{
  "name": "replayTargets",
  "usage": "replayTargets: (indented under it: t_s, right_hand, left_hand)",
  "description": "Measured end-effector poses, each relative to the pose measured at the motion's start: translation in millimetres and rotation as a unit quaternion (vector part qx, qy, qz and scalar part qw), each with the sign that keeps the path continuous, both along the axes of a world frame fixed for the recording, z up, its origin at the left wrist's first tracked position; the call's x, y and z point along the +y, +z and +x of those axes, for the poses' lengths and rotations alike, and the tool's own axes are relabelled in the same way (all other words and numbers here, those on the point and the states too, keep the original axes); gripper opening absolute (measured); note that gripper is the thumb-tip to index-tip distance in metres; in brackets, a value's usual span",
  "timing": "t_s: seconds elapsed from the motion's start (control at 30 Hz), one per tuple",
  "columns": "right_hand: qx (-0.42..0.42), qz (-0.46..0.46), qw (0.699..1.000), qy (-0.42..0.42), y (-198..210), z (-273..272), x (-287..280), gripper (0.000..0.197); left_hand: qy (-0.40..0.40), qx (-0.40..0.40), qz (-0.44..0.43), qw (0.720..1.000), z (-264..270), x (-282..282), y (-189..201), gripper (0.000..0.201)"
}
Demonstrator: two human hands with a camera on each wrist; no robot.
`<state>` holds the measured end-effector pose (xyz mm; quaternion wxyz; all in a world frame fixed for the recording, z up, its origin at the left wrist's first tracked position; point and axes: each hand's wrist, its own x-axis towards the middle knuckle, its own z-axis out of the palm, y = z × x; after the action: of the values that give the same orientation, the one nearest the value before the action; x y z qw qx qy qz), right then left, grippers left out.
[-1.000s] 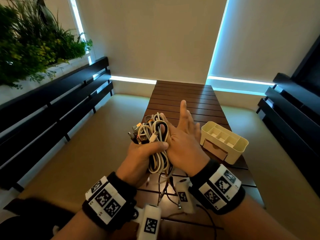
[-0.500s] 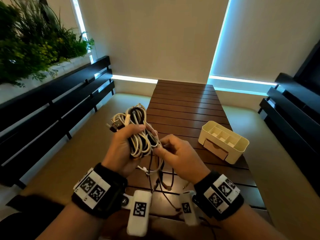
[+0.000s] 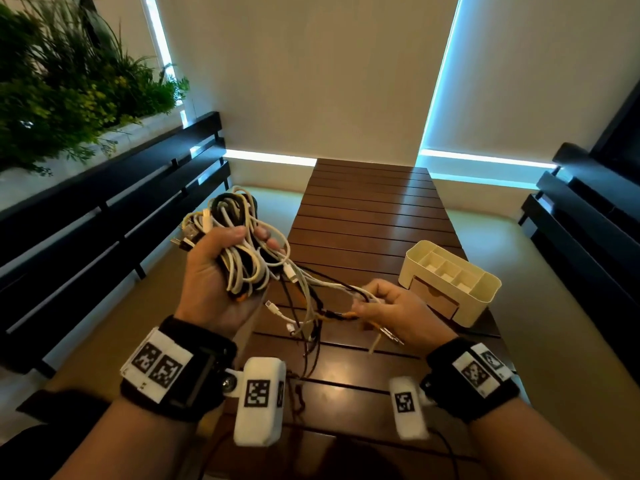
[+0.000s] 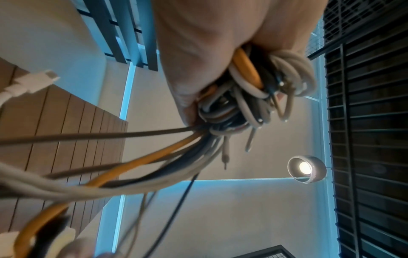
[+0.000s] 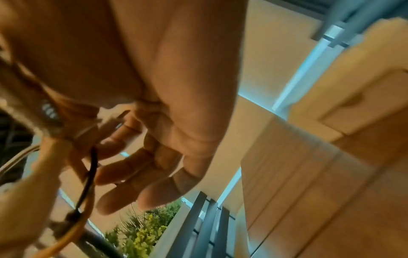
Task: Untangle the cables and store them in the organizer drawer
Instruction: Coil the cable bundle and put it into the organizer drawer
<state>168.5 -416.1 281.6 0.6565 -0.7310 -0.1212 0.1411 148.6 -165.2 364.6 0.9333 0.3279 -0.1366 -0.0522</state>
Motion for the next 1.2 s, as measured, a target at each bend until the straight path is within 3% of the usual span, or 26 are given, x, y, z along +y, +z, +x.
replayTargets:
  t_s: [0.1, 0.17, 0.3, 0.4, 0.47, 0.6, 0.67, 0.9, 0.97, 1.1, 1.2]
  right_hand:
    - [0.037, 0.124, 0.990, 0.050, -5, 1, -2, 0.029]
    - [0.071, 0.141, 0.985, 0.068, -4, 0, 0, 0.030]
    - [0.008, -0.050, 0.995, 0.082, -2, -1, 5, 0.040]
    - [-0.046, -0.076, 0.995, 0.041, -3, 3, 8, 0.032]
    - [-0.047, -0.032, 0.998, 0.024, -5, 5, 10, 0.014]
    - [0.014, 0.135, 0.991, 0.013, 3, 3, 17, 0.005]
    - [0.071, 0.226, 0.971, 0.033, 11, 1, 18, 0.010]
    - [0.082, 0.272, 0.950, 0.131, 4, 3, 17, 0.037]
    - [0.084, 0.231, 0.961, 0.128, -2, 3, 18, 0.045]
    - [0.053, 0.055, 0.982, 0.175, -4, -9, 28, 0.047]
    - [0.021, -0.022, 0.985, 0.170, -5, -18, 37, 0.028]
  left_hand:
    - [-0.004, 0.000, -0.007, 1.000, 3, 3, -1, 0.015]
    - [-0.005, 0.002, -0.010, 1.000, 4, 6, -1, 0.016]
    - [0.007, -0.005, 0.009, 1.000, 7, 10, -5, 0.016]
    - [0.012, 0.003, 0.023, 1.000, 9, 13, -10, 0.013]
    - [0.011, 0.007, 0.034, 0.999, 10, 15, -13, 0.015]
    - [0.009, 0.011, 0.045, 0.999, 11, 15, -18, 0.024]
    - [0.006, 0.011, 0.036, 0.999, 11, 15, -18, 0.023]
    - [0.019, 0.005, 0.018, 1.000, 10, 17, -11, 0.012]
    - [0.026, 0.007, 0.013, 1.000, 11, 18, -11, 0.012]
    - [0.036, 0.008, 0.009, 0.999, 11, 19, -10, 0.012]
    - [0.034, 0.008, 0.004, 0.999, 10, 17, -10, 0.015]
